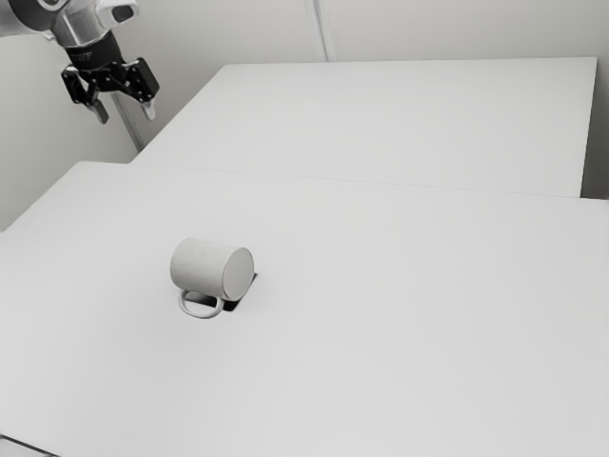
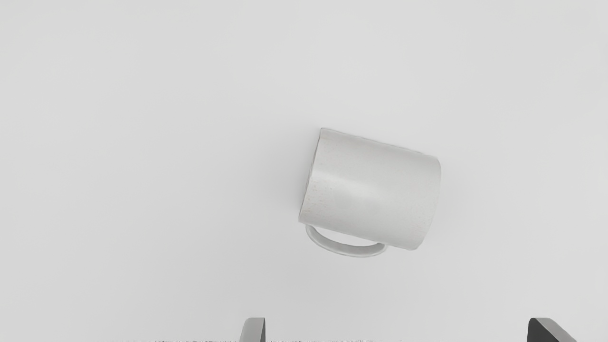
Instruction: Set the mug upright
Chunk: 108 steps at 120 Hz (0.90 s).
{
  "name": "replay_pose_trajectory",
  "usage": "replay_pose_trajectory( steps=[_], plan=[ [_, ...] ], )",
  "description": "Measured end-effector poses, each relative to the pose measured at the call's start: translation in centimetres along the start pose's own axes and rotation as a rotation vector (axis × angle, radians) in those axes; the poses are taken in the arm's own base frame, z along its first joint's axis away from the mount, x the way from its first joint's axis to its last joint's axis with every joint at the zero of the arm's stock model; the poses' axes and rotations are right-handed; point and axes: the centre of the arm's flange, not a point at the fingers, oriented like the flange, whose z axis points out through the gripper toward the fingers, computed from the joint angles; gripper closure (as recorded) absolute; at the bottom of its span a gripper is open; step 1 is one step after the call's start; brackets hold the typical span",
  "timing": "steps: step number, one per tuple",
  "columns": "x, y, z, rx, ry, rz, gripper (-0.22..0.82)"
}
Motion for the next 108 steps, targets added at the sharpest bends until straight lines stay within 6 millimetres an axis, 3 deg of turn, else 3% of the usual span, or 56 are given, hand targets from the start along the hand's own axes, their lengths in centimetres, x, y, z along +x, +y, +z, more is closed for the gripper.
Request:
replay_pose_trajectory(
  steps=[13,21,33,45,55,68,79,89,108],
  plan=[
    [0.1,-0.2,0.4,-0.006,-0.013,-0.003,0.00],
    [0.6,-0.7,1.9,-0.008,-0.042,-0.013,0.00],
    [1.6,-4.1,4.6,-0.073,-0.080,-0.085,0.00],
    [2.9,-8.6,9.6,-0.214,-0.124,-0.175,0.00],
    [3.8,-11.2,14.4,-0.360,-0.148,-0.230,0.00],
    [5.1,-13.1,21.0,-0.553,-0.159,-0.277,0.00],
    [3.9,-14.3,26.8,-0.711,-0.177,-0.330,0.00],
    [2.8,-15.6,29.5,-0.783,-0.160,-0.332,0.00],
    [2.1,-16.5,31.3,-0.823,-0.120,-0.212,0.00]
  ],
)
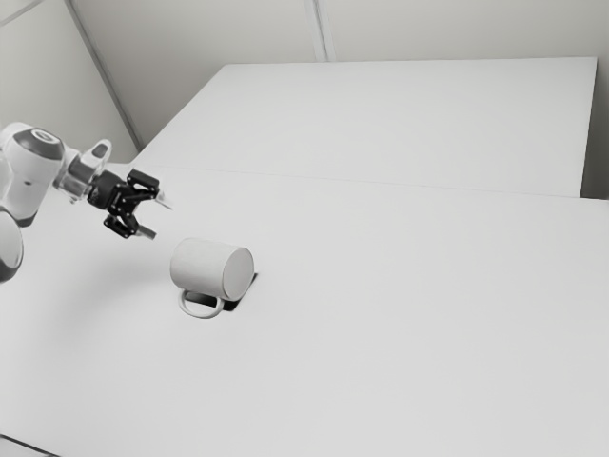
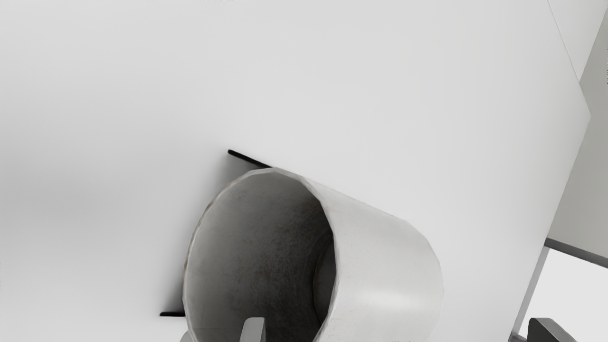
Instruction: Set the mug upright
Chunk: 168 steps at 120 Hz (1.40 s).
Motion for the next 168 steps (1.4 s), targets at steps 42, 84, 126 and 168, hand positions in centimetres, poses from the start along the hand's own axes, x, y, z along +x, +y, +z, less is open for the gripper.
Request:
replay_pose_trajectory(
  steps=[42,84,126,168],
  plan=[
    [1.3,-5.4,4.6,-0.211,0.019,0.151,0.00],
    [-0.4,-6.4,7.3,-0.373,0.034,0.252,0.02],
    [-0.7,-6.7,7.9,-0.426,0.077,0.324,0.64],
    [0.0,-3.2,5.0,-0.493,0.131,0.450,0.78]
  ],
)
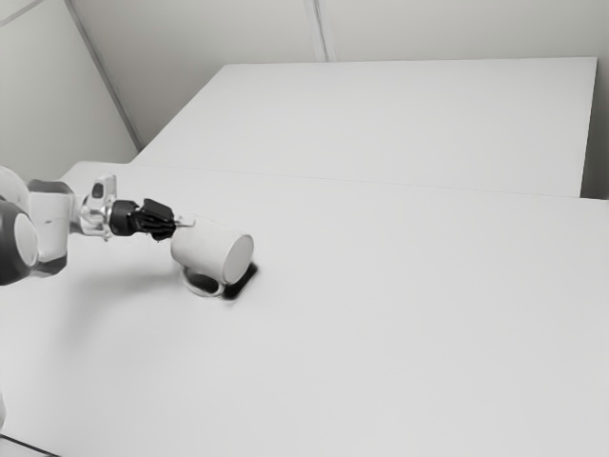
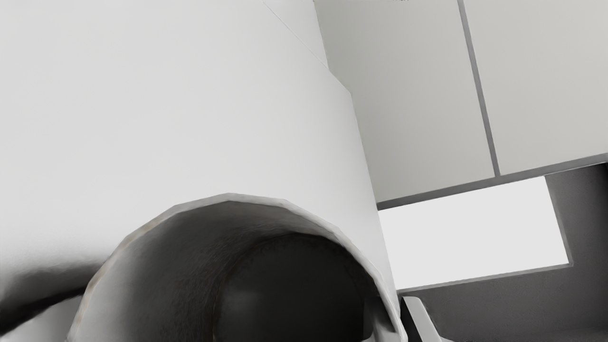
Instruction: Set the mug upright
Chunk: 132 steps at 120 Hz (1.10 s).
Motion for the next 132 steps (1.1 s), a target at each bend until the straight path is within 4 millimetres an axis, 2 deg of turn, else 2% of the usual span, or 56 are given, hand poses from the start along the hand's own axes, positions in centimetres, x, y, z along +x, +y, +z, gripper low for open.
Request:
replay_pose_trajectory(
  steps=[21,39,54,66,89,96,109,132],
  plan=[
    [4.4,5.0,-0.9,0.035,-0.015,0.150,0.78],
    [8.9,9.8,2.0,0.204,-0.198,0.300,0.79],
    [10.2,10.7,3.3,0.435,-0.377,0.357,0.79],
    [11.6,12.2,5.4,0.623,-0.464,0.429,0.79],
    [10.8,13.3,9.3,0.910,-0.456,0.521,0.79],
    [10.2,12.6,11.2,0.968,-0.449,0.534,0.79],
    [9.8,12.2,12.8,1.048,-0.392,0.543,0.79],
    [7.4,12.7,15.3,1.100,-0.327,0.513,0.79]
  ],
)
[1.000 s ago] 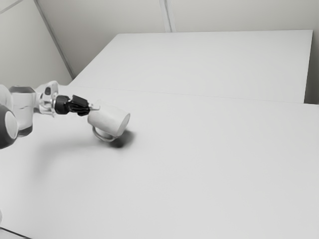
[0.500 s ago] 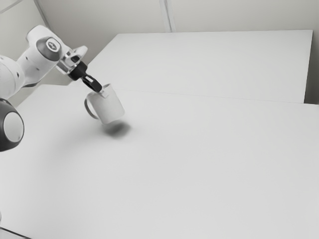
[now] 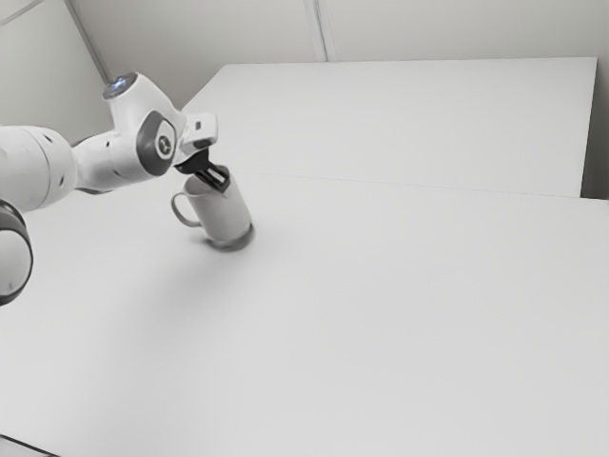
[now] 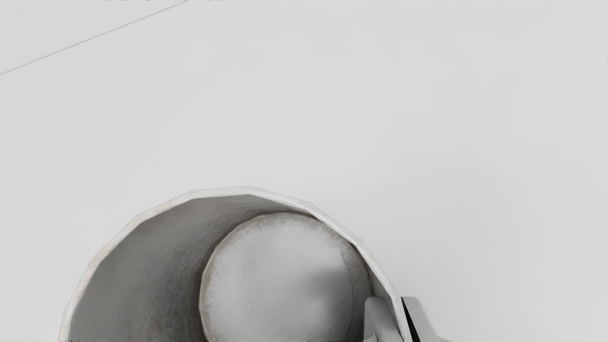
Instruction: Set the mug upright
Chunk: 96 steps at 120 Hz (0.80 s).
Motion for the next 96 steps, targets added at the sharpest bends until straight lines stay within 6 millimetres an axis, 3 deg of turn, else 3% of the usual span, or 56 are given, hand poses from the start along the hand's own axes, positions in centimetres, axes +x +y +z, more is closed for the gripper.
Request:
replay_pose_trajectory(
  steps=[69,96],
  plan=[
    [-2.1,3.9,1.3,-0.028,-0.096,-0.171,0.78],
    [-2.3,4.1,1.0,-0.031,-0.135,-0.205,0.31]
  ],
)
